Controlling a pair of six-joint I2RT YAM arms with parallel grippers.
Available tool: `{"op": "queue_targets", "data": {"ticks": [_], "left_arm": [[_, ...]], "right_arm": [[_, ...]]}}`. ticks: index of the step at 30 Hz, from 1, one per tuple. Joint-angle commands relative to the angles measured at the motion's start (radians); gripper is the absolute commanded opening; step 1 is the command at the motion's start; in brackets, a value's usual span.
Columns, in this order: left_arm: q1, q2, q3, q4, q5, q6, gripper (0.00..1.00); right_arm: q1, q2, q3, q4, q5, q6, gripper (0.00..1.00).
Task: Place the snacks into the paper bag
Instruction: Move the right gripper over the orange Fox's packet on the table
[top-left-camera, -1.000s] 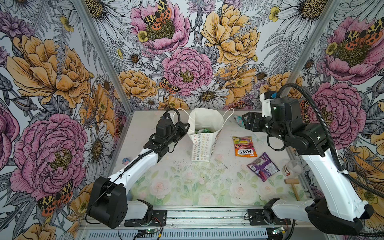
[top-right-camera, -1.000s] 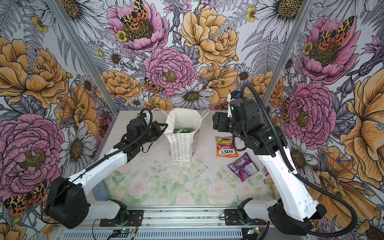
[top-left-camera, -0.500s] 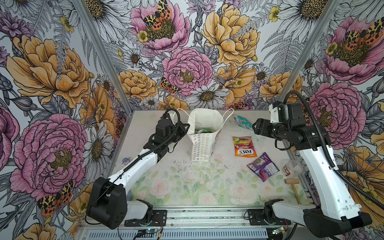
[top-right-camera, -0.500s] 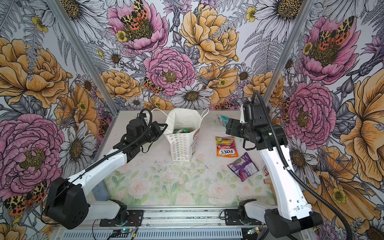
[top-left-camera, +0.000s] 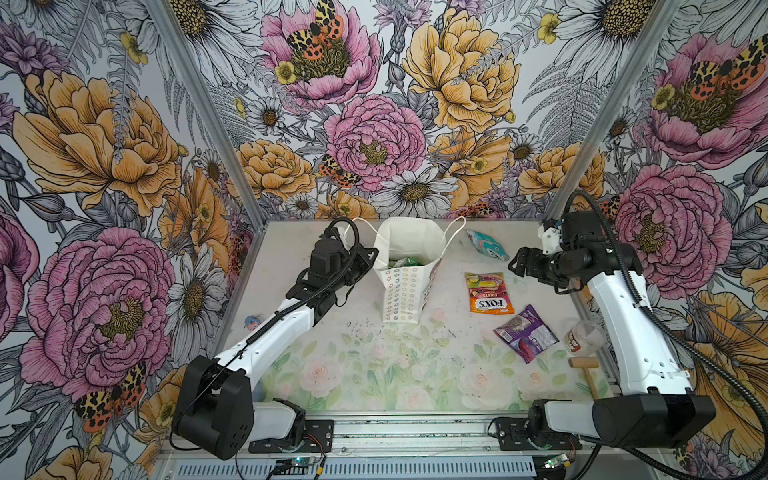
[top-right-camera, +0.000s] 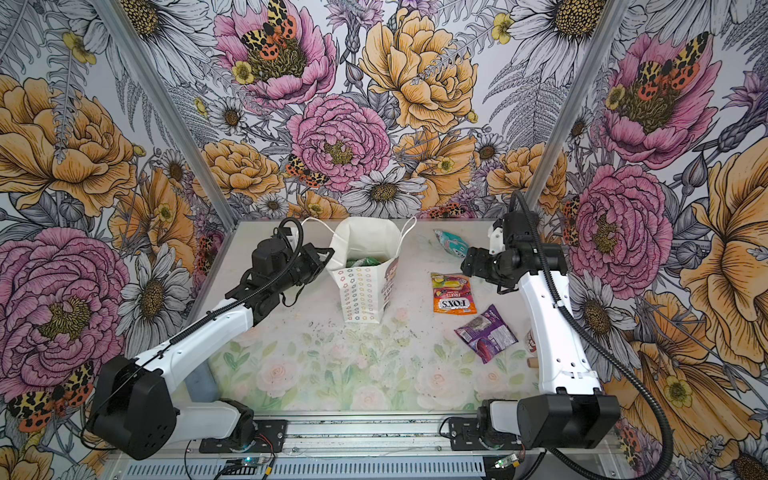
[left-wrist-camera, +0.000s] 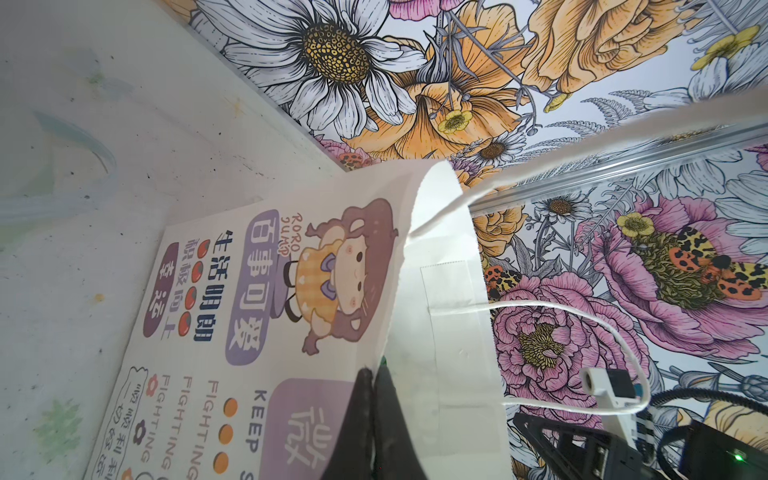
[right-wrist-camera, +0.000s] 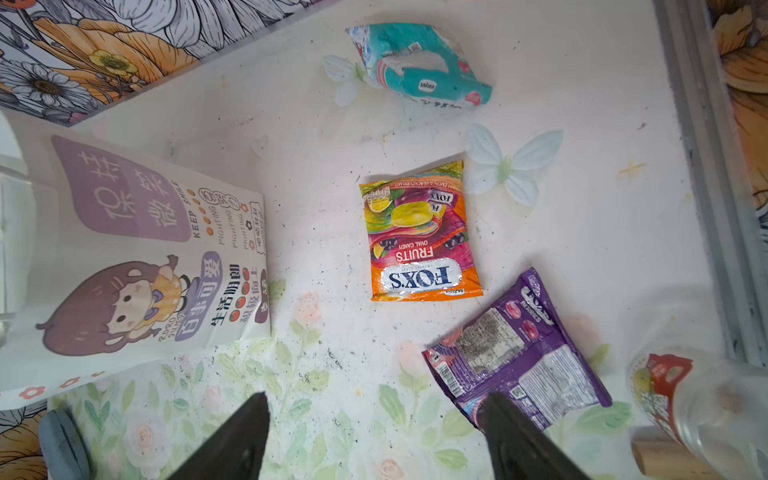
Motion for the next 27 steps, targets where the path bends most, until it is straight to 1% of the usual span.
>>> {"op": "queue_targets", "data": {"ticks": [1, 9, 14, 27], "left_arm": [[0.007, -0.031, -0.010, 0.009, -0.013, -0.008, 0.00], [0.008, -0.031, -0.010, 0.006, -0.014, -0.008, 0.00], [0.011, -0.033, -0.012, 0.011, -0.009, -0.009, 0.00], [0.021, -0.037, -0.018, 0.011, -0.008, -0.011, 0.00]], "right_arm": [[-0.017, 0.029, -0.030, 0.046, -0.041, -0.048, 0.83], [-0.053, 0.114, -0.098, 0.104, -0.089, -0.086, 0.83], [-0.093, 0.174, -0.130, 0.154, -0.175, -0.100, 0.84], [-0.130, 0.312, -0.153, 0.213, -0.160, -0.123, 0.83]]}}
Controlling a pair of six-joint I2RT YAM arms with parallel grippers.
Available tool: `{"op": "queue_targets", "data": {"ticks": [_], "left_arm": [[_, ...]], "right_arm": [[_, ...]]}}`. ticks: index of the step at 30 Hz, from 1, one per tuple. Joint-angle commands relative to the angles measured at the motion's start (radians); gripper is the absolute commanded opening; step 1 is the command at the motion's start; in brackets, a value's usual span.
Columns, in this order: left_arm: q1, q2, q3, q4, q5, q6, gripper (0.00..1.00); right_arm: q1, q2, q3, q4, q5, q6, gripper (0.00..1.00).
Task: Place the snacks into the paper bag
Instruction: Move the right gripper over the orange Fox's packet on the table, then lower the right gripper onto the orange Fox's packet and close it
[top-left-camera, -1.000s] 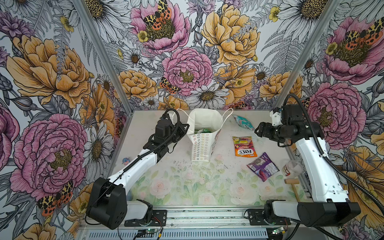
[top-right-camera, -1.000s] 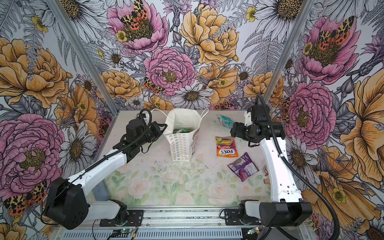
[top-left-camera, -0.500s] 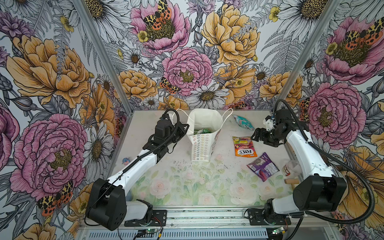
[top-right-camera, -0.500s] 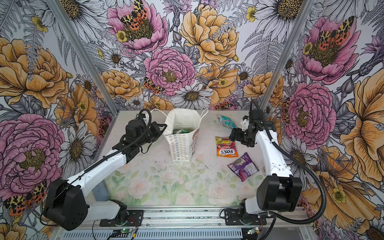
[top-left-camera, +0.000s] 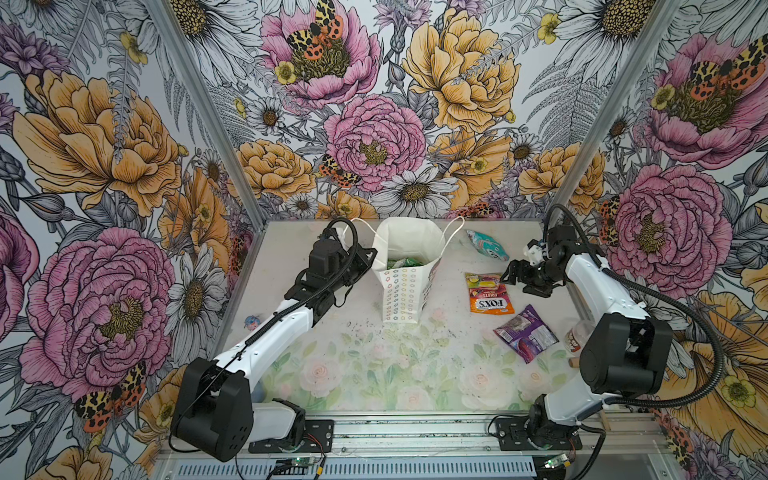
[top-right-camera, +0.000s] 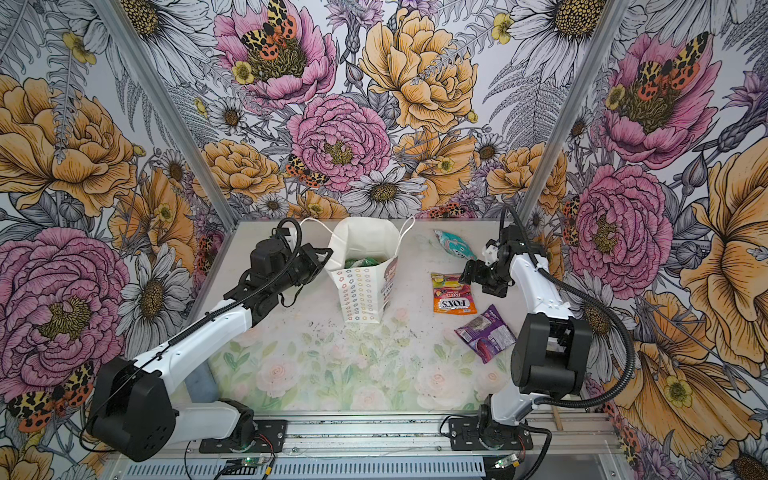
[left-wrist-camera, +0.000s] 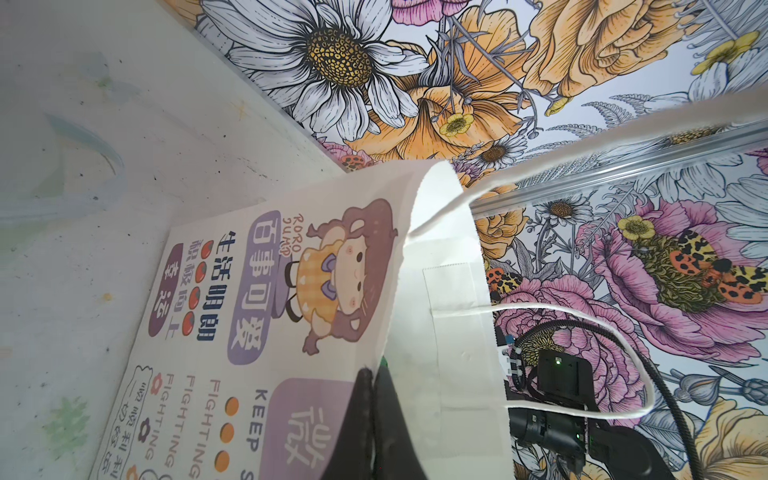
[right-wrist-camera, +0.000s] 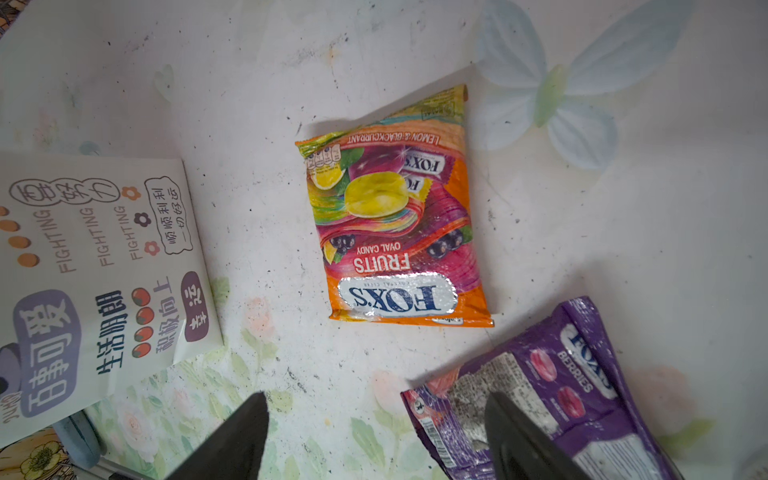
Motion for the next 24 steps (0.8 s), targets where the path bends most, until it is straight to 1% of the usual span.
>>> {"op": "queue_targets", "data": {"ticks": [1, 15, 24], "left_arm": [[0.011, -0.031, -0.011, 0.014, -0.008, -0.011, 0.00], [0.016, -0.029, -0.020, 0.019, -0.012, -0.014, 0.00], [0.014, -0.023, -0.017, 0.017, -0.014, -0.014, 0.00]], "right_arm": [[-0.008, 0.034, -0.002, 0.033, -0.010, -0.021, 0.83], [-0.008, 0.154, 0.022, 0.043, 0.030, -0.038, 0.83], [-0.005, 0.230, 0.068, 0.055, 0.059, -0.034, 0.84]]}}
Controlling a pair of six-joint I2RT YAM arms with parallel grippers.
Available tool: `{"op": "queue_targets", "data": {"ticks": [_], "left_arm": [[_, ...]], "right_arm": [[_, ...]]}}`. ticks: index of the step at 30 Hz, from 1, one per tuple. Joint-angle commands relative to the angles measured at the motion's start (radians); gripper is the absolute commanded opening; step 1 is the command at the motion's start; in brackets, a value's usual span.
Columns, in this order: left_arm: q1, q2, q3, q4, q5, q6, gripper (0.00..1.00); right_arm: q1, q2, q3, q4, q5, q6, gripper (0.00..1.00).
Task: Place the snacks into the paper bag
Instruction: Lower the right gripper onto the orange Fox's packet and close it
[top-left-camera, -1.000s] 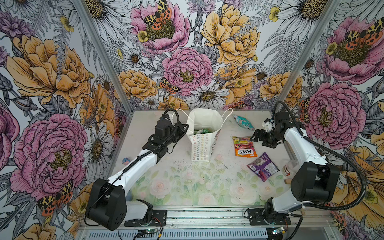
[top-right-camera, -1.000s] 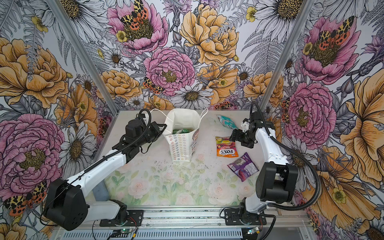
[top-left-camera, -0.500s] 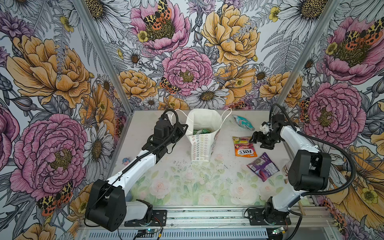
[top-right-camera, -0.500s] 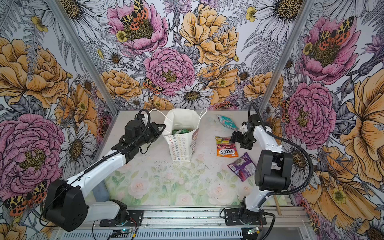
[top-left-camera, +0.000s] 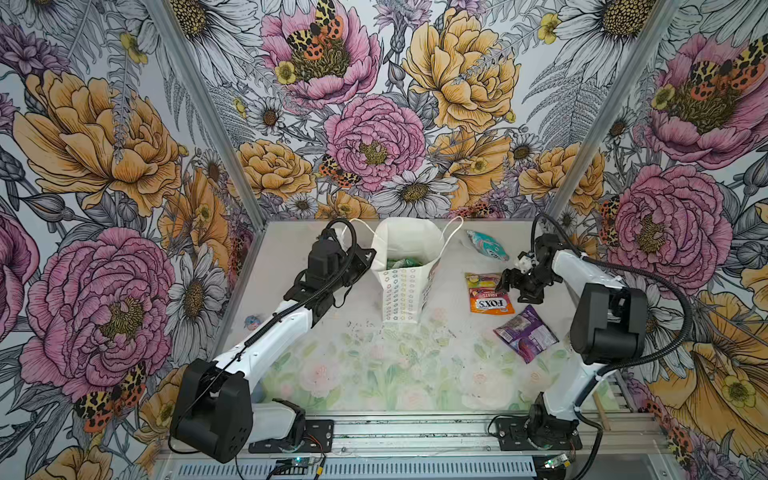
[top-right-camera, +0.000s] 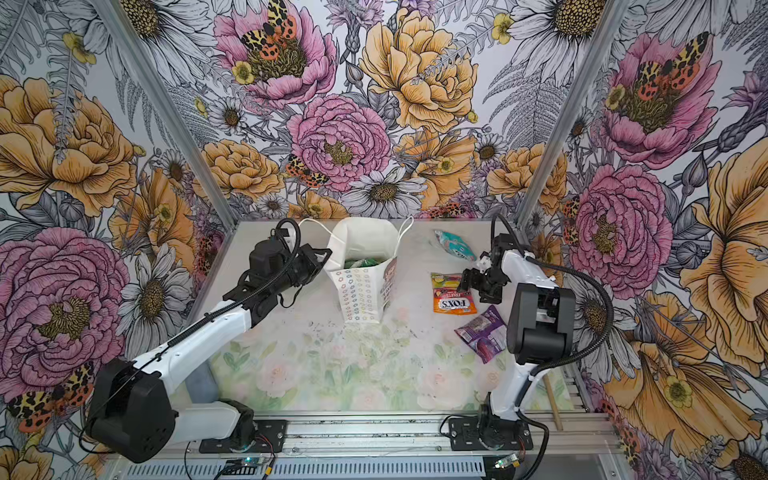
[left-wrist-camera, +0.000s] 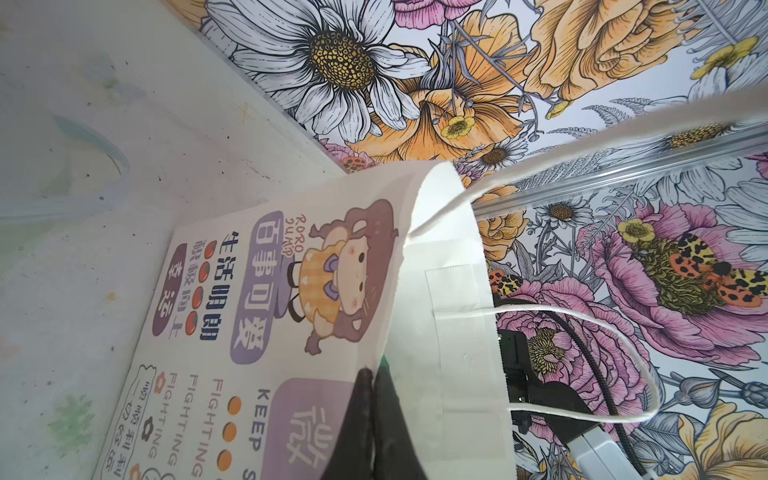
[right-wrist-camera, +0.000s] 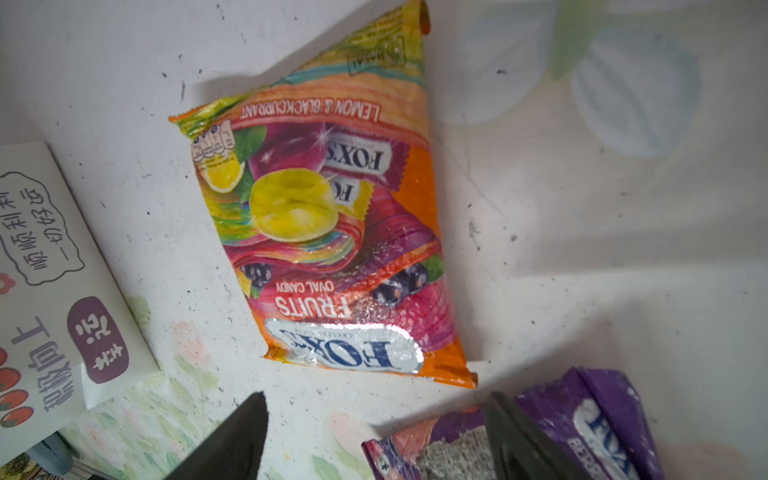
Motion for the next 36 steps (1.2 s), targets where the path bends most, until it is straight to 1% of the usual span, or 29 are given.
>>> {"op": "queue_targets", "data": {"ticks": [1, 25, 36], "left_arm": [[0.010, -0.017, -0.009, 0.013, -0.017, -0.011, 0.00], [0.008, -0.006, -0.004, 0.012, -0.016, -0.009, 0.00], [0.009, -0.005, -0.007, 0.016, -0.013, -0.009, 0.00]], "right_arm": [[-0.003, 0.017, 0.054, 0.023, 0.025, -0.012, 0.84], [0.045, 0.137, 0.137, 0.054, 0.047, -0.004, 0.84], [0.064, 0.157, 0.138, 0.052, 0.075, -0.032, 0.84]]}}
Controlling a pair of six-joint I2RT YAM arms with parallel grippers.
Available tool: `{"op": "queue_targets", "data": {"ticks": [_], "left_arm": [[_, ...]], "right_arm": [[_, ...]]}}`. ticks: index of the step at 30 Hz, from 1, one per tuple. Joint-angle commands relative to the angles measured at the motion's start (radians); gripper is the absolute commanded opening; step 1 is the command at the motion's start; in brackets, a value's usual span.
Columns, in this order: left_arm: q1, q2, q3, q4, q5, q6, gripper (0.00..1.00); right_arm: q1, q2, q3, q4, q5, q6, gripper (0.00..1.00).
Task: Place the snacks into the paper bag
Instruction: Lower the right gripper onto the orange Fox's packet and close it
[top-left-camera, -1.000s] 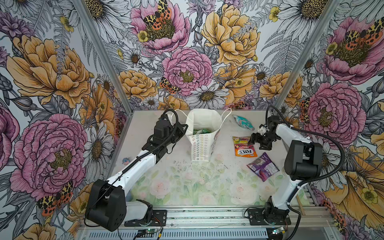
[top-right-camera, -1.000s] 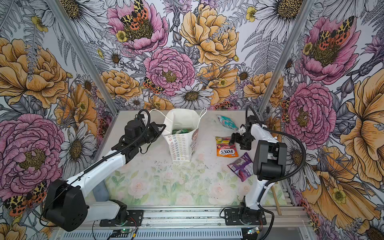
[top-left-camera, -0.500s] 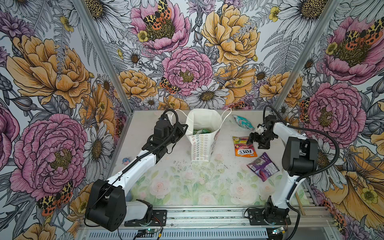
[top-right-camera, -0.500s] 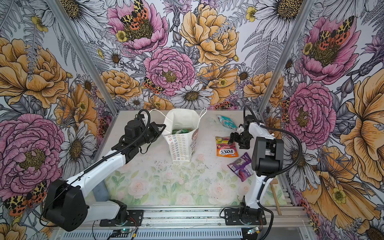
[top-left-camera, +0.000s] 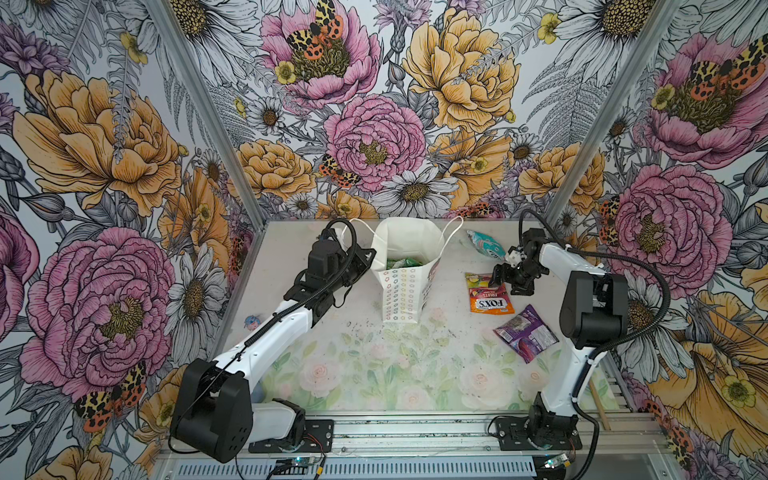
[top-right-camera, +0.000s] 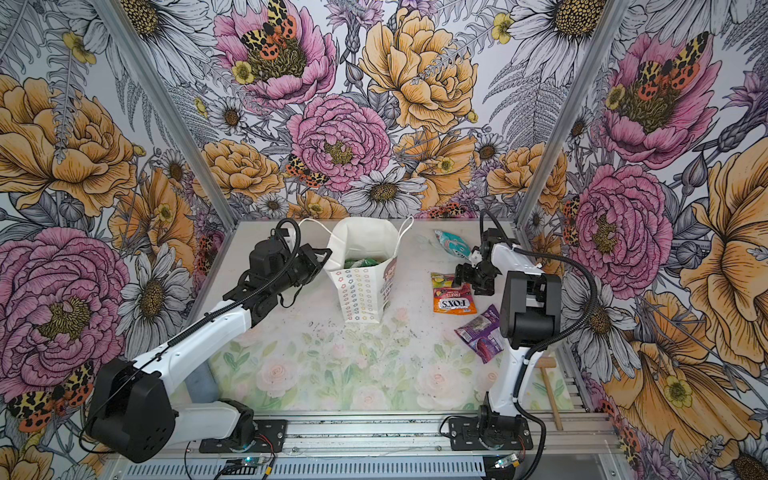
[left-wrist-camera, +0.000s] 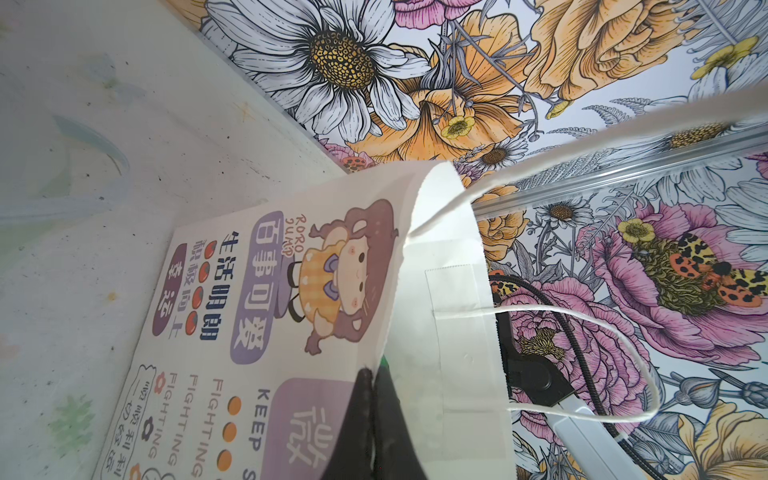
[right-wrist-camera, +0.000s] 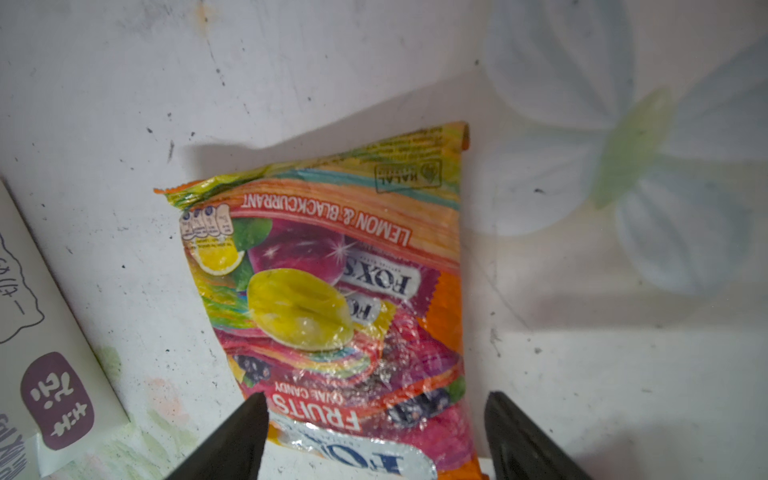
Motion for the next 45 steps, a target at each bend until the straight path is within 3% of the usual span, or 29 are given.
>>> {"op": "queue_targets", "data": {"ticks": [1, 30, 45], "left_arm": [[0.008, -0.004, -0.007, 0.015, -0.014, -0.009, 0.00], [0.008, 0.003, 0.000, 0.011, -0.013, -0.008, 0.00], [0.010, 0.012, 0.005, 0.014, -0.009, -0.009, 0.00]], "right_arm": [[0.009, 0.021, 0.025, 0.012, 0.034, -0.025, 0.84], [0.048, 0.081, 0.016, 0.011, 0.089, -0.071, 0.84], [0.053, 0.068, -0.007, 0.011, 0.079, -0.081, 0.73]]}}
